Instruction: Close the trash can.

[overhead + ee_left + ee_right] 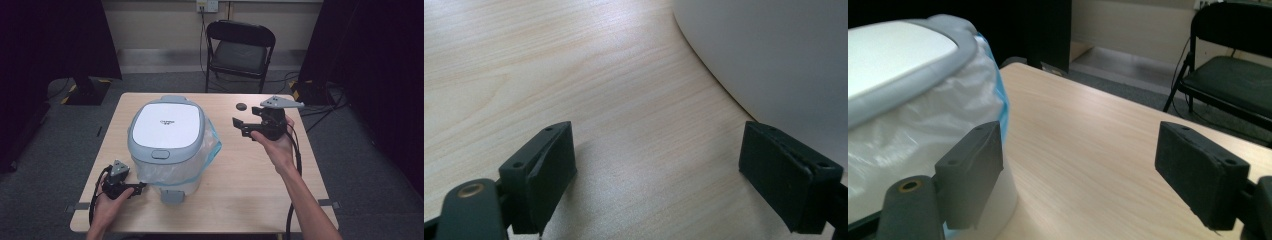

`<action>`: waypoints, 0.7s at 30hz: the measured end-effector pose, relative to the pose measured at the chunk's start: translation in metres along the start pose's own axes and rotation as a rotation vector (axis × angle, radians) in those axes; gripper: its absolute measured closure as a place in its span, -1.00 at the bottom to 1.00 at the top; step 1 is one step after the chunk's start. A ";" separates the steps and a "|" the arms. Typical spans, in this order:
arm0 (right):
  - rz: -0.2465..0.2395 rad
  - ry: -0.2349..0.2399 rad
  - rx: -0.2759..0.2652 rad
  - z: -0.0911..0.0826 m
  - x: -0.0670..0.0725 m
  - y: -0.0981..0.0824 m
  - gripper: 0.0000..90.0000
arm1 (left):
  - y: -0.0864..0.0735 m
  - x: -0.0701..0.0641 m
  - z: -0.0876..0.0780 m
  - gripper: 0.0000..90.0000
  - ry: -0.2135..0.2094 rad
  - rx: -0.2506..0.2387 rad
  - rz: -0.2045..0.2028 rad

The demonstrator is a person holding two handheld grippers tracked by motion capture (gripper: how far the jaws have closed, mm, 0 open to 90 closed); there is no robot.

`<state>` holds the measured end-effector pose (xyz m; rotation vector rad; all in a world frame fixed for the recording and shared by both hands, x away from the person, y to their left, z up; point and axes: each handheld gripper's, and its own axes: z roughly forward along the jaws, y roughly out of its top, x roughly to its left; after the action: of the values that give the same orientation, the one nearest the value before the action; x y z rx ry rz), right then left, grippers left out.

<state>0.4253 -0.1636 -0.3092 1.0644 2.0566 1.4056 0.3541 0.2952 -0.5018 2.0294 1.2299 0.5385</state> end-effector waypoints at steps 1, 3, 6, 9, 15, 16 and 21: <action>0.007 -0.007 0.002 -0.001 -0.003 -0.003 -0.59 | 0.000 0.000 0.000 -0.68 -0.001 0.000 0.000; 0.025 -0.012 0.002 -0.002 -0.008 -0.009 -0.59 | 0.000 0.000 0.000 -0.68 0.000 0.000 0.000; 0.048 -0.024 0.012 -0.004 -0.015 -0.020 -0.59 | 0.000 0.000 0.000 -0.68 0.002 0.000 0.000; 0.068 -0.042 0.029 -0.006 -0.022 -0.032 -0.59 | 0.000 0.000 0.000 -0.68 0.005 0.000 0.000; 0.101 -0.064 0.059 -0.012 -0.034 -0.053 -0.59 | 0.000 0.000 0.000 -0.68 0.007 0.000 -0.002; 0.109 -0.068 0.062 -0.013 -0.036 -0.056 -0.59 | 0.000 -0.001 0.000 -0.68 0.006 -0.001 -0.004; 0.122 -0.089 0.074 -0.017 -0.043 -0.066 -0.59 | 0.000 -0.001 0.000 -0.68 0.003 -0.001 -0.008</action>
<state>0.4168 -0.2204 -0.3659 1.2790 2.0240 1.3233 0.3536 0.2945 -0.5020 2.0227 1.2384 0.5383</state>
